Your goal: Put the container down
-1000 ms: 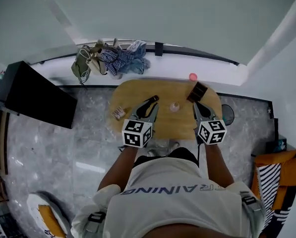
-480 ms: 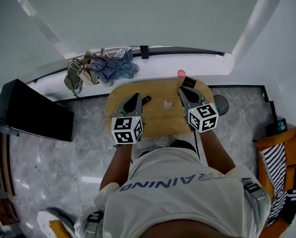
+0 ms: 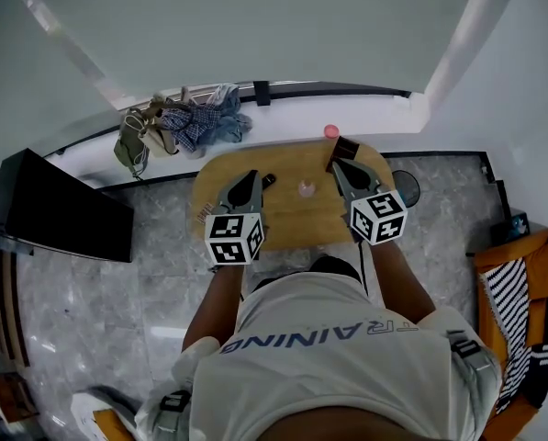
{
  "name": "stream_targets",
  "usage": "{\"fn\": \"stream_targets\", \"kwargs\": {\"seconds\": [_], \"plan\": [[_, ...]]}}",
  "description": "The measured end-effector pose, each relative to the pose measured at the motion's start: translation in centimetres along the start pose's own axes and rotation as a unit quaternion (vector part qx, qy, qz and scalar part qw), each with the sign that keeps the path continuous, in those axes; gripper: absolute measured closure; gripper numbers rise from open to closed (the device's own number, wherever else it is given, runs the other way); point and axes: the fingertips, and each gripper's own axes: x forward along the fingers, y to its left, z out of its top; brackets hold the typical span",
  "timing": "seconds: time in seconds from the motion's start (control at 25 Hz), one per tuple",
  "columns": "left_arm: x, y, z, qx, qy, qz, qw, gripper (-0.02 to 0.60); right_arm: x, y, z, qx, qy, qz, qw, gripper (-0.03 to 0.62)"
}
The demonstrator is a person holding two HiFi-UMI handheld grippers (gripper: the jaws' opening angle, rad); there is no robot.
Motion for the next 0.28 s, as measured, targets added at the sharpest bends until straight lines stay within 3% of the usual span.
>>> {"fn": "stream_targets", "kwargs": {"seconds": [0.28], "plan": [[0.37,-0.97,-0.05,0.001,0.003,-0.009,1.0,0.582,0.16,-0.21,0.11,-0.001,0.0,-0.001,1.0,0.579]]}}
